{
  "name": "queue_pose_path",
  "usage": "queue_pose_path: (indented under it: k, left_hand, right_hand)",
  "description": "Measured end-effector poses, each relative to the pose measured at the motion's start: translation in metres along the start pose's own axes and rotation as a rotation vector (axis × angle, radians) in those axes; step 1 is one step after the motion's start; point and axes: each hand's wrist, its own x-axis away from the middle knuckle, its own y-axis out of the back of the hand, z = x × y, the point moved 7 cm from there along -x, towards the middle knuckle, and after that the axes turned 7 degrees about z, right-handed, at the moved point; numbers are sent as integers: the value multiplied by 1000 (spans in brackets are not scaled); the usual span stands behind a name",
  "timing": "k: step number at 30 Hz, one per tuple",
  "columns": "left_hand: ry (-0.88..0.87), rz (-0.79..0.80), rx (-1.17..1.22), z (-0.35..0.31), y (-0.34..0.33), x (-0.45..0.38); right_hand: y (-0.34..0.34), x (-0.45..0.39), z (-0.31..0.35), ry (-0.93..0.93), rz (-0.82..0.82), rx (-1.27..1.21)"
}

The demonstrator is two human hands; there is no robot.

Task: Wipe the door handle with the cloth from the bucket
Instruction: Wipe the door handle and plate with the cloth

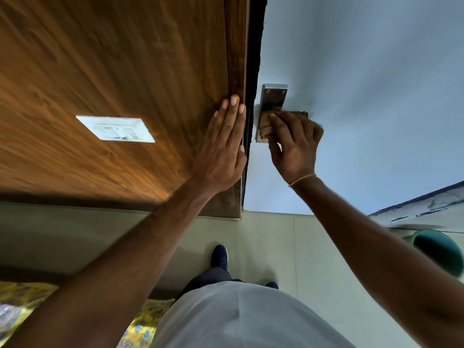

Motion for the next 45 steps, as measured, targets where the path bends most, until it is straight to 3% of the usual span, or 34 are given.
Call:
queue_pose_path:
  k: [8,14,17,24,29,37,45]
  left_hand:
    - [-10,5,32,-1,2,0]
    - [-10,16,37,-1,0,0]
    - [0,-4,36,-2,0,-1]
    - [13,-2,27,-2,-1,0]
    - [30,4,24,-4,-3,0]
    - [6,-3,30,-2,-2,0]
    - [-23,12,40,1,-2,0]
  right_hand:
    - [-13,-35,24,533,26,103]
    - [-28,-34,33,821,187,278]
    - [-11,-28,21,791,121,190]
    - [8,-12,-5,246,26,16]
    - [23,0,-36,78,0,-4]
    - [3,-20,1,281,36,22]
    - [-17,-40,19,674,109,138]
